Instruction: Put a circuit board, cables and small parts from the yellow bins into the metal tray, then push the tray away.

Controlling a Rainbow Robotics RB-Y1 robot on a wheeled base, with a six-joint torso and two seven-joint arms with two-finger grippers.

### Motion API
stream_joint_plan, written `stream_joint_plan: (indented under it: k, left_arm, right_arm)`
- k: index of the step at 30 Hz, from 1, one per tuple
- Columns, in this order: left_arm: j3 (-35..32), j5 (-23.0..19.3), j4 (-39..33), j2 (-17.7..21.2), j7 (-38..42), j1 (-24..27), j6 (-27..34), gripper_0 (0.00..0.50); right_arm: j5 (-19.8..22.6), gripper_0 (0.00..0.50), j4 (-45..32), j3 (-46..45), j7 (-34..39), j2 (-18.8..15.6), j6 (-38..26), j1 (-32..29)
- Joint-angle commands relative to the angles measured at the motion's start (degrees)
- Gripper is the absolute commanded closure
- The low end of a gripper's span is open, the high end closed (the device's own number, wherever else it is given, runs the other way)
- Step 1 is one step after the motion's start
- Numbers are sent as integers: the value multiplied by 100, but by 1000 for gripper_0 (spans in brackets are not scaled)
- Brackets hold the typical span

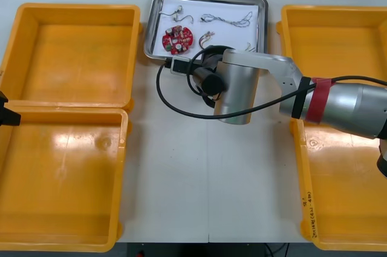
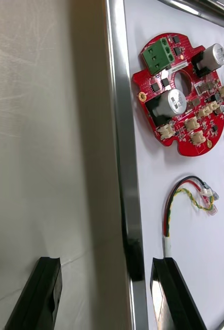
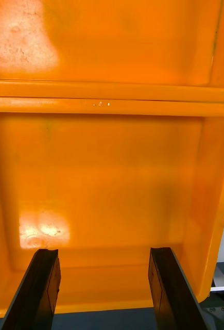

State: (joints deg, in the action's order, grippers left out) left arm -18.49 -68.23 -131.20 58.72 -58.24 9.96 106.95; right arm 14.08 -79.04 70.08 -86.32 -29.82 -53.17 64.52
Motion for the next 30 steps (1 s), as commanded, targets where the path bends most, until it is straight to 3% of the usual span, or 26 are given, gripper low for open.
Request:
stream_joint_plan:
  k: [1,5,12,18,26,30]
  left_arm:
    - [-181,-41,-142,254,-513,-90,-25,0]
    - [-181,-41,-142,254,-513,-90,-25,0]
    - [-181,-41,-142,254,-513,-90,-25,0]
    - [-181,-41,-142,254,-513,-90,-25,0]
    - [-181,-41,-142,254,-513,-90,-25,0]
    - [-181,-41,-142,254,-513,-90,-25,0]
  right_arm:
    - [51,0,-533,-310,71,-7,-537,-18]
    - [104,0,-911,-398,71,-24,-1012,-27]
    - [842,0,-1860,-759,107,-103,-2198,-27]
    - [1167,0,-2660,-1049,177,-165,-2971,-177]
    - [1730,0,-3688,-1945,291,-191,-3824,-783]
    - [2239,0,-3899,-2701,379,-182,-4070,-1187]
